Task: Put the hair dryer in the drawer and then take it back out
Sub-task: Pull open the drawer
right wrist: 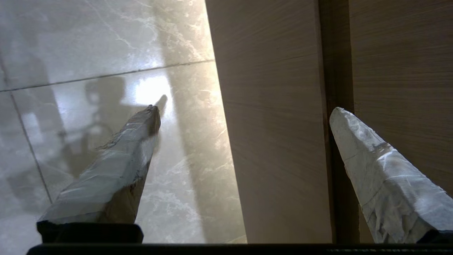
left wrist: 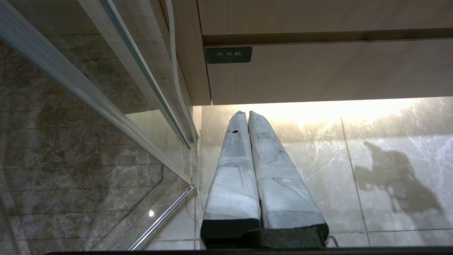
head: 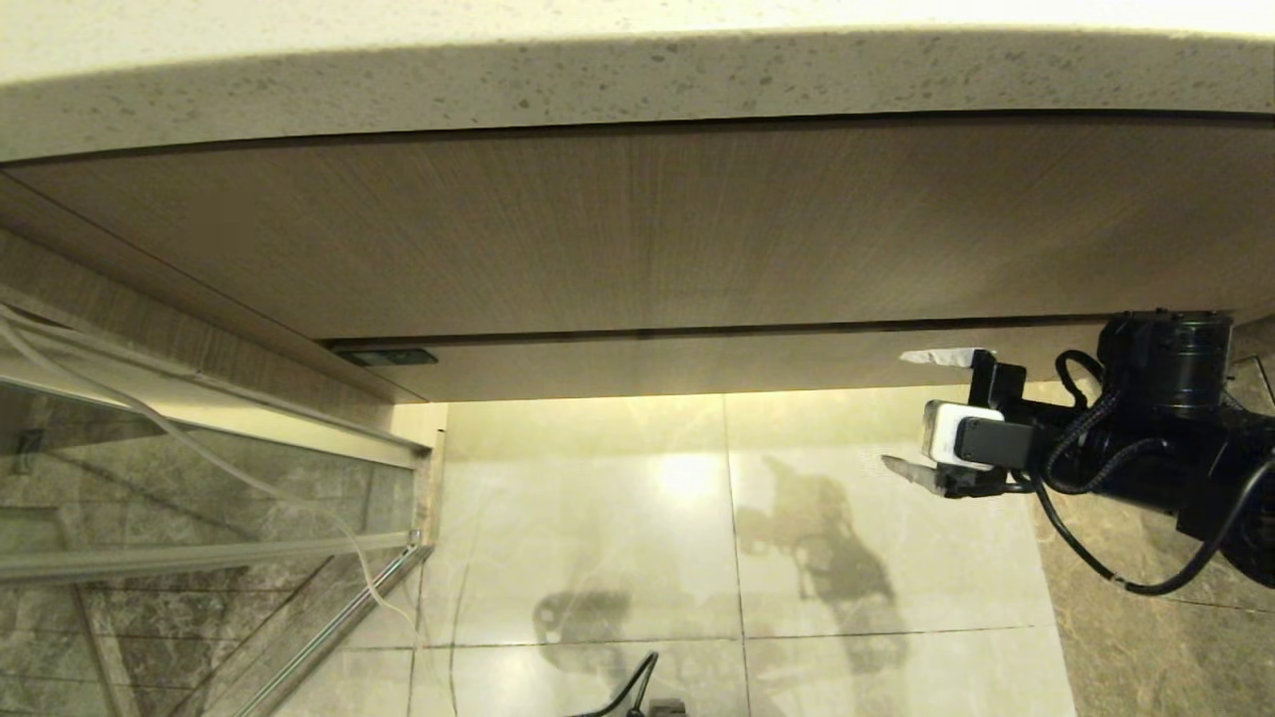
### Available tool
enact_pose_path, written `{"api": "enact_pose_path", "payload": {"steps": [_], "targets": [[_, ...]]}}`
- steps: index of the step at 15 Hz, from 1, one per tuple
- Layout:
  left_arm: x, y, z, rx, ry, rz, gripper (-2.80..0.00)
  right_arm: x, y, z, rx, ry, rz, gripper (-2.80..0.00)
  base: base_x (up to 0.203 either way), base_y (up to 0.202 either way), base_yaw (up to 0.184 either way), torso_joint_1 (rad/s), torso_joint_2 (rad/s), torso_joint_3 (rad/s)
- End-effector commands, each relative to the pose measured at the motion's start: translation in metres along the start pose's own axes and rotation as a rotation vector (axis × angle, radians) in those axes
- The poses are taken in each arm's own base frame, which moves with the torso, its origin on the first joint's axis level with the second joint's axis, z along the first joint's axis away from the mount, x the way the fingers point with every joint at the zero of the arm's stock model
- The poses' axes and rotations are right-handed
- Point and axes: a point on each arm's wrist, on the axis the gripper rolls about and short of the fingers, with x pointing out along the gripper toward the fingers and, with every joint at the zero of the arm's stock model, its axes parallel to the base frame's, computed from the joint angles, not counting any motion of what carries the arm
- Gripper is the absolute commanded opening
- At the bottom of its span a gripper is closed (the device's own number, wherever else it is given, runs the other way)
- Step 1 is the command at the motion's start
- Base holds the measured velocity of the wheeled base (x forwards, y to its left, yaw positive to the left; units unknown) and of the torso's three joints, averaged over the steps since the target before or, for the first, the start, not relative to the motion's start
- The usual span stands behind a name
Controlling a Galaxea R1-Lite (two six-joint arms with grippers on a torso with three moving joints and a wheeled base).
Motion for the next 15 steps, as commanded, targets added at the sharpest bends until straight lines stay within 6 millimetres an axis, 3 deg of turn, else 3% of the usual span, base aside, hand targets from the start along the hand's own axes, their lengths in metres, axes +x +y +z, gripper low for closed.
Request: {"api": "enact_pose_path", "payload": {"steps": [1,4,9,15], "targets": [[0.001,0.0,-0.012,-0.001,0.039,0.001,-2.8,0.011,0.007,-0.006,-0.005,-0.001,0.009,0.0,0.0,0.0,0.0,0.0,0.0,0.0],[0.001,0.0,-0.011,0.0,0.038,0.001,-2.8,0.022,0.015,-0.011,0.0,0.005,0.027,0.0,0.0,0.0,0.0,0.0,0.0,0.0],[0.001,0.0,-0.011,-0.001,0.039,0.001,-2.8,0.041,0.007,-0.017,-0.006,0.001,-0.021,0.0,0.0,0.0,0.0,0.0,0.0,0.0],[0.001,0.0,-0.011,-0.001,0.038,0.001,-2.8,0.043,-0.003,-0.028,-0.004,0.026,-0.085,0.0,0.0,0.0,0.0,0.0,0.0,0.0]]}}
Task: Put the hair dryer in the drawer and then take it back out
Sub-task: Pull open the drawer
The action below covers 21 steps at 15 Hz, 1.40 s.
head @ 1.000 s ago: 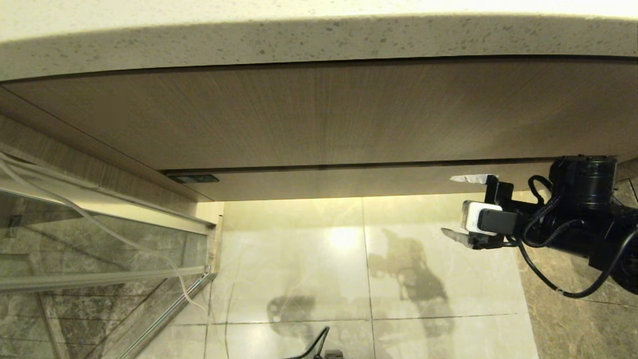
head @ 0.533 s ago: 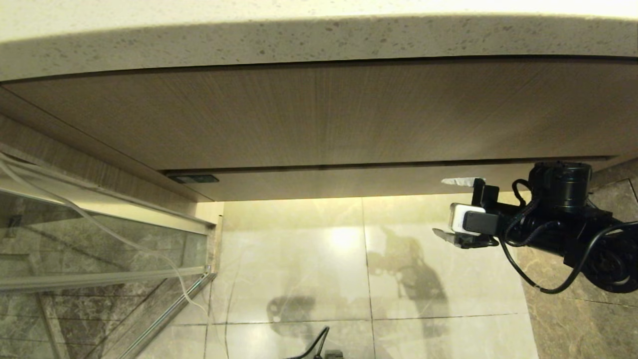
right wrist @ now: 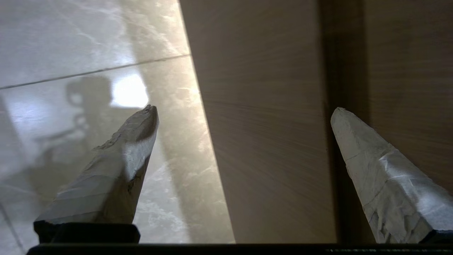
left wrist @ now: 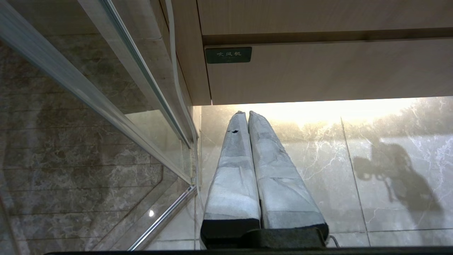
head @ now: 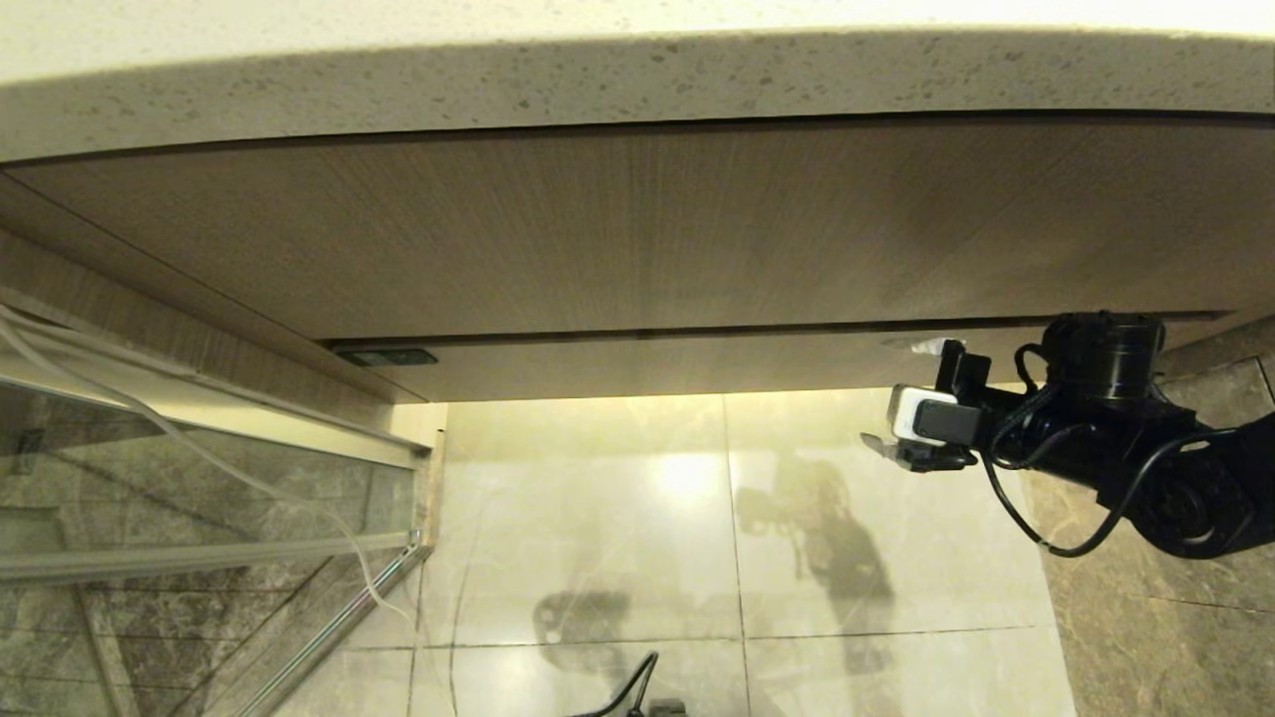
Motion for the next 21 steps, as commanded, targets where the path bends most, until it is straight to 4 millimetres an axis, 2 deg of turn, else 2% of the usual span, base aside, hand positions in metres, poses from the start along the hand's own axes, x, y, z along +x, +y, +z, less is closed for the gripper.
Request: {"api": "enact_pose_path", "payload": {"steps": [1,9,21], "targets": [[0.001,0.0,-0.011,-0.001,0.039,0.001,-2.8,0.003,-0.003,-0.006,-0.004,0.006,-0.021,0.0,0.0,0.0,0.0,0.0,0.0,0.0],[0.001,0.0,-0.011,-0.001,0.037,0.001,-2.8,0.01,-0.01,-0.009,0.025,0.004,-0.059,0.0,0.0,0.0,0.0,0.0,0.0,0.0],[0.001,0.0,-0.011,0.0,0.037,0.001,-2.8,0.023,-0.006,-0.019,0.057,0.016,-0.053,0.0,0.0,0.0,0.0,0.0,0.0,0.0]]}}
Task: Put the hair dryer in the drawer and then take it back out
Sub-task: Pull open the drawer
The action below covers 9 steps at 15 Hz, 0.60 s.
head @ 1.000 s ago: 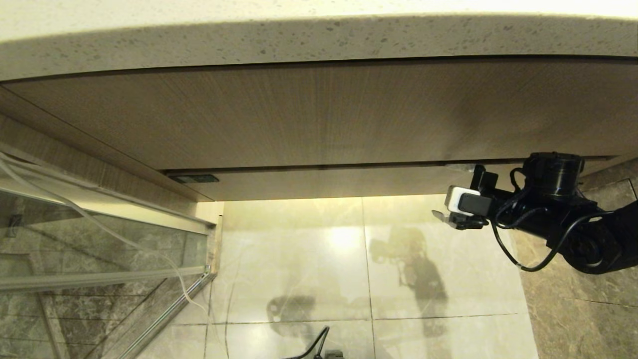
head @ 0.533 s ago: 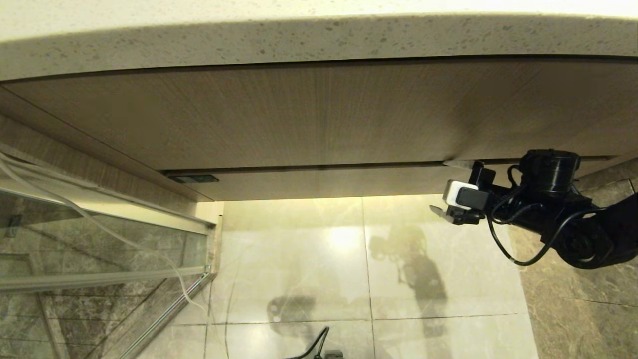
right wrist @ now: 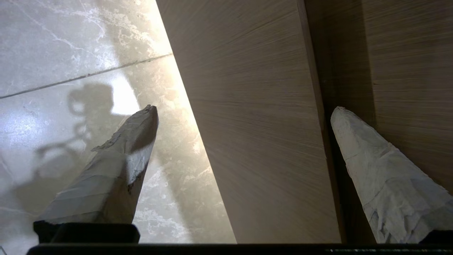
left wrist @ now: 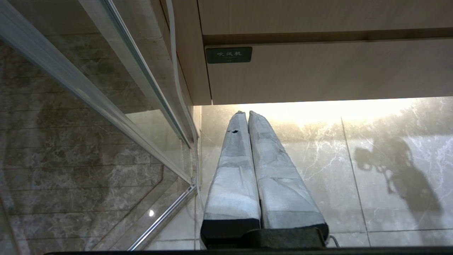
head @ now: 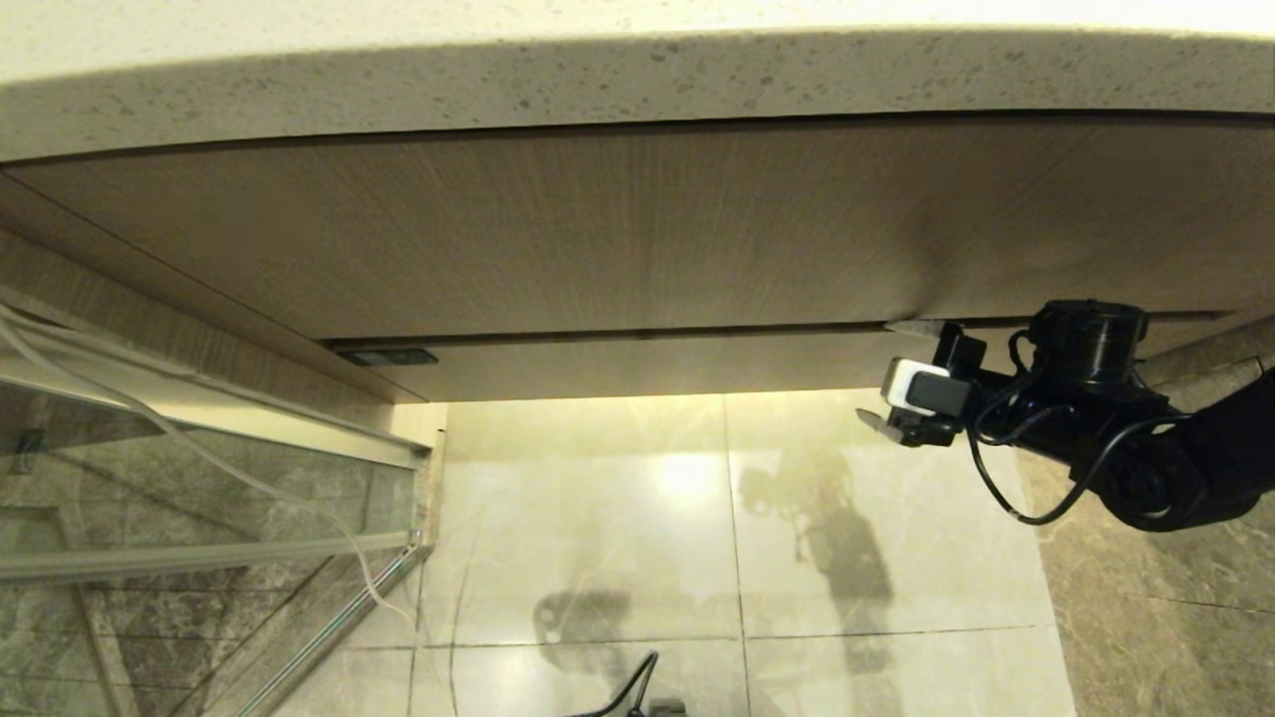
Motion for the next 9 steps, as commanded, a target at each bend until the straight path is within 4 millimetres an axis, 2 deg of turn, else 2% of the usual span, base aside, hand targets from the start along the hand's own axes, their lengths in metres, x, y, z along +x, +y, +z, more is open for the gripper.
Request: {"api": "enact_pose_path", "payload": {"steps": [1,9], "targets": [[0.0011,0.0001,-0.0115,-0.001,0.039,0.001,-2.8,0.0023,0.0022,-0.0027,-0.001,0.002,0.005,0.0,0.0,0.0,0.0,0.0,0.0,0.0],[0.0011,0.0001,-0.0114,-0.001,0.038,0.001,-2.8,0.0088,0.0061,-0.0063,0.025,0.003,0.011,0.0,0.0,0.0,0.0,0.0,0.0,0.0]]}}
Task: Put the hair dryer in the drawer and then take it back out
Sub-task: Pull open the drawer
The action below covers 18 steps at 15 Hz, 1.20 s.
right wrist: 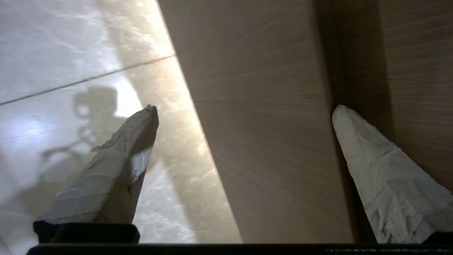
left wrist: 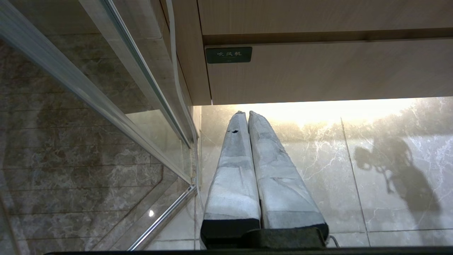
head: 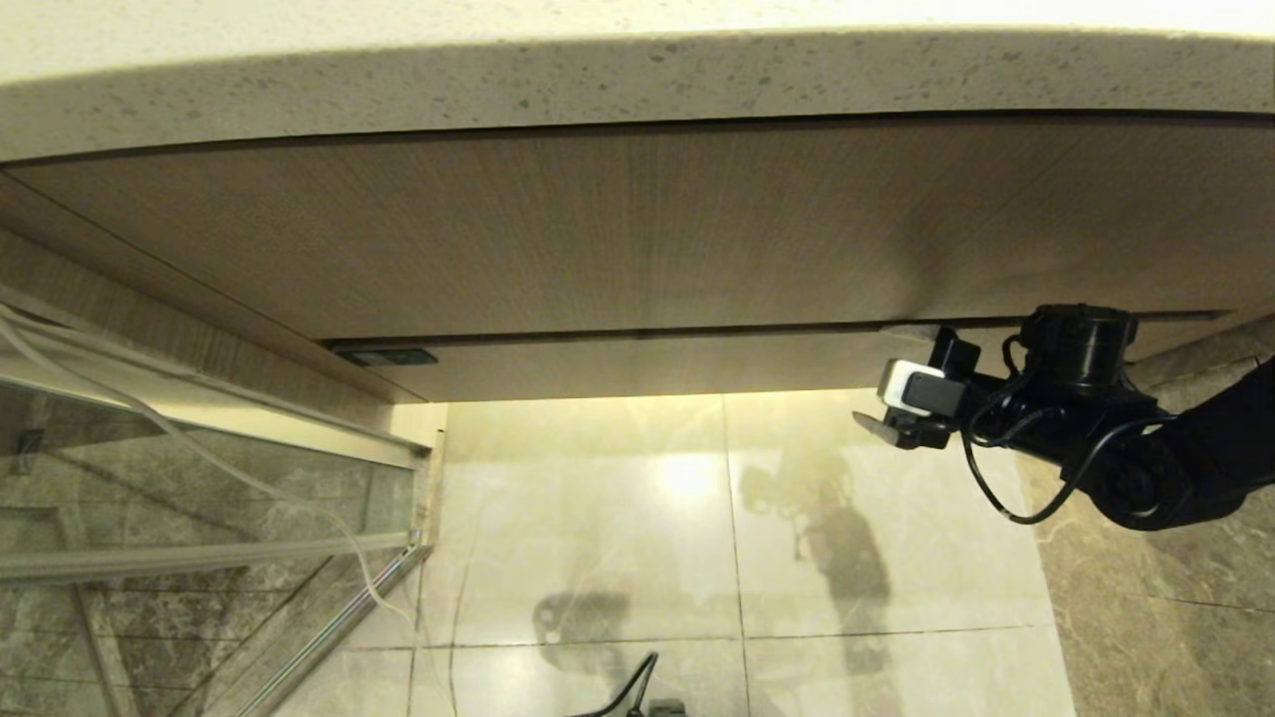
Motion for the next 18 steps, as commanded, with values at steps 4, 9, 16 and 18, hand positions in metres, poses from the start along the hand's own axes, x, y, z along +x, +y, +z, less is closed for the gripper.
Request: {"api": "enact_pose_path", "payload": {"steps": [4,9,16,18], "targets": [[0.001,0.0,-0.012,0.0,0.039,0.0,-2.8,0.004,-0.015,0.003,0.001,0.023,-0.066,0.0,0.0,0.0,0.0,0.0,0.0,0.0],[0.001,0.0,-0.011,-0.001,0.037,0.0,-2.8,0.005,-0.008,0.0,0.004,0.065,-0.058,0.0,0.0,0.0,0.0,0.0,0.0,0.0],[0.001,0.0,-0.011,0.0,0.038,0.0,-2.8,-0.006,0.021,-0.006,0.015,0.101,0.055,0.0,0.0,0.0,0.0,0.0,0.0,0.0],[0.001,0.0,-0.011,0.0,0.038,0.0,-2.8,-0.011,0.029,-0.008,0.027,0.12,0.098,0.0,0.0,0.0,0.0,0.0,0.0,0.0]]}}
